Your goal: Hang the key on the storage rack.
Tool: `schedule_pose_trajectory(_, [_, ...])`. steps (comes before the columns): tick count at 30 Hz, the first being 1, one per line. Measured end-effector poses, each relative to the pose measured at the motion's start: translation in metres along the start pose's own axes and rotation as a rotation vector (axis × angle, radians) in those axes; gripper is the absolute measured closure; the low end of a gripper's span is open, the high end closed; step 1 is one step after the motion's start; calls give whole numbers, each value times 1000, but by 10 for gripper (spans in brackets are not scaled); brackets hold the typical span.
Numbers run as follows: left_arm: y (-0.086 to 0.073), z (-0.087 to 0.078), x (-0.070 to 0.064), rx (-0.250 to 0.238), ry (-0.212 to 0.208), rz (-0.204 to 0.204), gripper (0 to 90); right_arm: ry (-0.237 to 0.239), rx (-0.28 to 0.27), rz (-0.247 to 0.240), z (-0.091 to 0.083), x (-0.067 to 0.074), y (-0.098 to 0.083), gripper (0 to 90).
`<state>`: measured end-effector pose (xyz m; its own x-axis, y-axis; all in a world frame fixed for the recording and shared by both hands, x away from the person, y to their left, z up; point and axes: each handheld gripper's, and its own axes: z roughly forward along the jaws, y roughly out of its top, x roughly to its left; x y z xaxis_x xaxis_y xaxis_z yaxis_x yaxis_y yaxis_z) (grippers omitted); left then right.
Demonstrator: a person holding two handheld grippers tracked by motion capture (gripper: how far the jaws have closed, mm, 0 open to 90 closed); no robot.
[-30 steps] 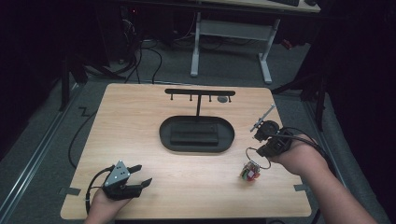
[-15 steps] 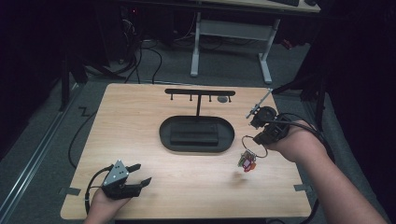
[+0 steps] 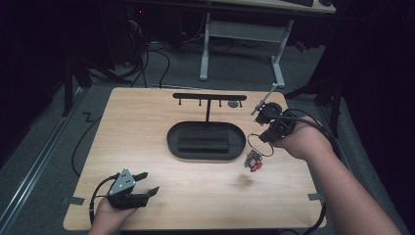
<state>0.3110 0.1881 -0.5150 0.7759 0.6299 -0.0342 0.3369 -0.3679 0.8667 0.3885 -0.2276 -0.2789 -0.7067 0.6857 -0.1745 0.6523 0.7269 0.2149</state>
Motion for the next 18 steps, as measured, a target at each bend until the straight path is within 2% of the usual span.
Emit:
schedule_pose_trajectory(11, [-2, -2, 3, -2, 0, -11, 329, -10, -13, 21, 2, -12, 22, 877])
schedule_pose_trajectory(13, [-2, -2, 3, -3, 1, -12, 330, -13, -15, 17, 3, -18, 27, 877])
schedule_pose_trajectory(18, [-2, -2, 3, -1, 2, -11, 330, -13, -19, 38, 5, -24, 35, 878])
